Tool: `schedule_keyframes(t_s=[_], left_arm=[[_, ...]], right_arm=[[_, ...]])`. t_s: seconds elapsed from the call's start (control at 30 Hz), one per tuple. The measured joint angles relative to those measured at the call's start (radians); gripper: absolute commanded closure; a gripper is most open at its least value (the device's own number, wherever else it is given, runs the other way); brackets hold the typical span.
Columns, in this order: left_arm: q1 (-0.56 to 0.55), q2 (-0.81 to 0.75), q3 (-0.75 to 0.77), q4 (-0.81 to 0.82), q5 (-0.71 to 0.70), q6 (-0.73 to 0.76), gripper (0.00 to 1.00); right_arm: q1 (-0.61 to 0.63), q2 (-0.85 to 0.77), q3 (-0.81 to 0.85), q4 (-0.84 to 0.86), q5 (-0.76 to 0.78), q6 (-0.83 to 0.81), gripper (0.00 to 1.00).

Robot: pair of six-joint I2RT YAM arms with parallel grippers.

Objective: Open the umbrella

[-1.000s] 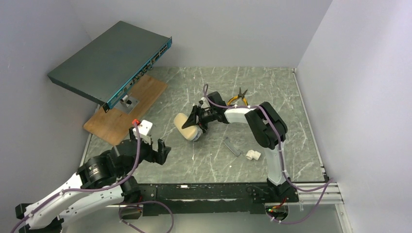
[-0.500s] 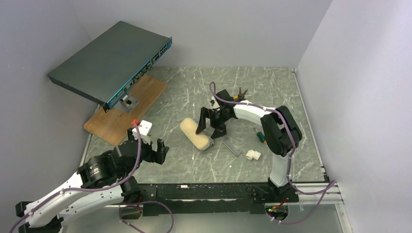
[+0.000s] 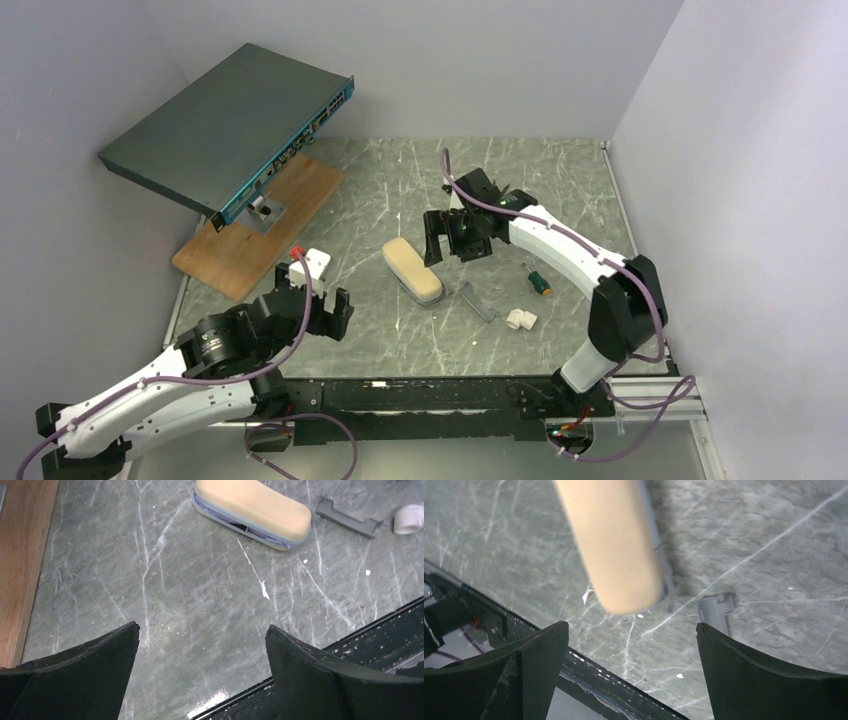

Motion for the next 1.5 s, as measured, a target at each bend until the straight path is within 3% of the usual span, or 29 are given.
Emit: schedule_keyframes(t_s=[0.13, 0.33, 0.6, 0.8, 1.1, 1.37, 1.5], left_arm=[[-0.013, 0.017, -0.002, 0.007, 0.018, 0.016, 0.01], [-0.090, 0.007, -0.009, 0.024, 0.014, 0.018, 0.01], [-0.119, 0.062, -0.017, 0.021, -0.013, 0.010, 0.01], [-0.119, 0.100, -0.016, -0.003, -0.014, -0.014, 0.01], [-0.119, 0.003, -0.016, -0.010, -0.063, -0.098, 0.03], [-0.119, -0.055, -0.058, -0.006, -0.077, -0.230, 0.04], [-0.120, -0.048, -0.076, 0.014, -0.062, -0.243, 0.04]], right_arm=[[0.076, -0.056, 0.018, -0.003, 0.018, -0.032, 0.00], [0.162, -0.017, 0.037, -0.002, 0.035, -0.035, 0.00], [0.163, 0.072, 0.047, -0.002, 0.089, -0.047, 0.00], [0.163, 0.161, 0.079, 0.030, 0.044, -0.049, 0.00], [0.159, 0.274, 0.164, 0.040, -0.007, -0.003, 0.01], [0.183, 0.365, 0.233, 0.032, -0.004, 0.022, 0.13], [0.206, 0.375, 0.251, 0.028, -0.009, 0.039, 0.10]])
